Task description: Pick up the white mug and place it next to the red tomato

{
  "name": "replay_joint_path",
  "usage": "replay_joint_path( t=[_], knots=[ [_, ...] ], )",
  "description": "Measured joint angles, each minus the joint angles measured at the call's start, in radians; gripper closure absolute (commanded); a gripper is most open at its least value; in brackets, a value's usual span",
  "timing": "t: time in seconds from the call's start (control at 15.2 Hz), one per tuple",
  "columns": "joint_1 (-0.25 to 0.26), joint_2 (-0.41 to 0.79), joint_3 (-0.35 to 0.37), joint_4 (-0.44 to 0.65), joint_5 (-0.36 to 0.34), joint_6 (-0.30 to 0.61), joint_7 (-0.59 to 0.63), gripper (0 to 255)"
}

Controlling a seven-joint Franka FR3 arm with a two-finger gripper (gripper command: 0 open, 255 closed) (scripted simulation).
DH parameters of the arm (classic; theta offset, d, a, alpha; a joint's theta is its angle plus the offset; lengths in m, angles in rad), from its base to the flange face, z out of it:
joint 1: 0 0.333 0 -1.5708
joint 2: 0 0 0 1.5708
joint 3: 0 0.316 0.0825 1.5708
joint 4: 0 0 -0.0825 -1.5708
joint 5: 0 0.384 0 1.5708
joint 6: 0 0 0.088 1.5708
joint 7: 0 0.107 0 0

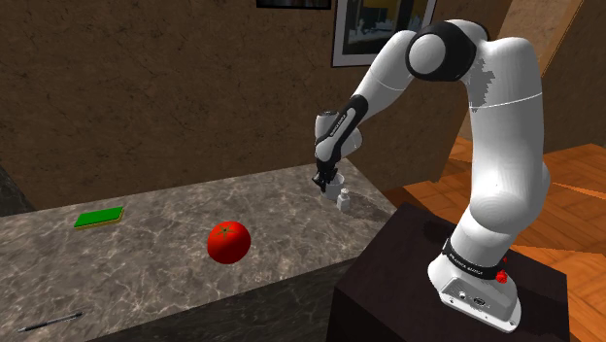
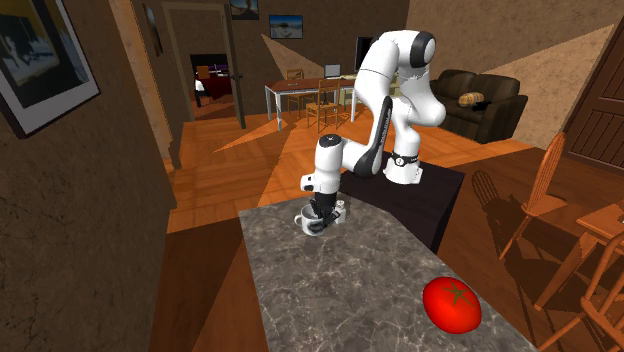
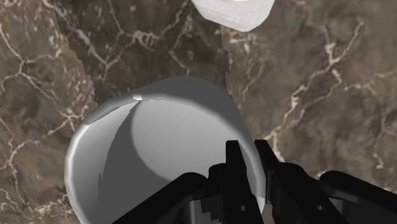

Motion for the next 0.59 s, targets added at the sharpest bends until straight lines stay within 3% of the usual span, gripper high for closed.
replay_joint_path(
  t=[0.59],
  knots=[
    [0.001,-0.099,0.000,-0.009,0.001,-0.089,-0.005,255]
  ],
)
